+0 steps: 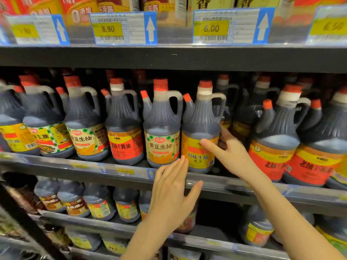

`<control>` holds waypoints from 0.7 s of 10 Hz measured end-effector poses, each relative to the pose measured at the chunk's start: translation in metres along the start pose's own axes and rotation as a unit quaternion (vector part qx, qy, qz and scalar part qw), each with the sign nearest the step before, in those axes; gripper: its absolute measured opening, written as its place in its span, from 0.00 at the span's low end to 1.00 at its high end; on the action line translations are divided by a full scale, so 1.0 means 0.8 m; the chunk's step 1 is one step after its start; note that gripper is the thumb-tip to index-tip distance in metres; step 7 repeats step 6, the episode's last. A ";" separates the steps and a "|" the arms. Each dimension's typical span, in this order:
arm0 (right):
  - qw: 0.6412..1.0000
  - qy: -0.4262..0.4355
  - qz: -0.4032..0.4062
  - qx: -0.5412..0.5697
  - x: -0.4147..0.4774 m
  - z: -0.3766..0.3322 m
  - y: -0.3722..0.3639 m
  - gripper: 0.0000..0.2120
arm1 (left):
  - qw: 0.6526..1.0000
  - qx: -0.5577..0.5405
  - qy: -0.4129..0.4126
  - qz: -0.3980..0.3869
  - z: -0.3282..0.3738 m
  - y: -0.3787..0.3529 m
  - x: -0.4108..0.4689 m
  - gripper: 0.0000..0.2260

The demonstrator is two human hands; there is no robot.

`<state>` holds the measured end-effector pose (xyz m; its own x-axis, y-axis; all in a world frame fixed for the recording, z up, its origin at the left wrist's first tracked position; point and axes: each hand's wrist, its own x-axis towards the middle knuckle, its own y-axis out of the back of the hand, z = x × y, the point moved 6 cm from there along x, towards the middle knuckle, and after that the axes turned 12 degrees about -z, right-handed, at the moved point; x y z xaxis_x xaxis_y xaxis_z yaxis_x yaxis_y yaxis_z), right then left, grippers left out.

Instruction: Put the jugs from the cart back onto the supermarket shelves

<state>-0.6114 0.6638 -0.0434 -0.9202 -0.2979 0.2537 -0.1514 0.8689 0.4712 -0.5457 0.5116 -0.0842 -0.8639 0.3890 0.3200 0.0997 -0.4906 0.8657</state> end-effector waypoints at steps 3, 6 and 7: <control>0.919 -0.117 0.023 -0.377 -0.058 -0.022 -0.026 0.32 | 0.986 0.014 -0.067 -0.155 -0.039 0.045 -0.042 0.39; 0.896 -0.093 -0.057 -0.430 -0.127 -0.065 -0.108 0.46 | 0.960 0.091 -0.008 -0.266 -0.103 0.094 -0.139 0.52; 0.896 -0.093 -0.057 -0.430 -0.127 -0.065 -0.108 0.46 | 0.960 0.091 -0.008 -0.266 -0.103 0.094 -0.139 0.52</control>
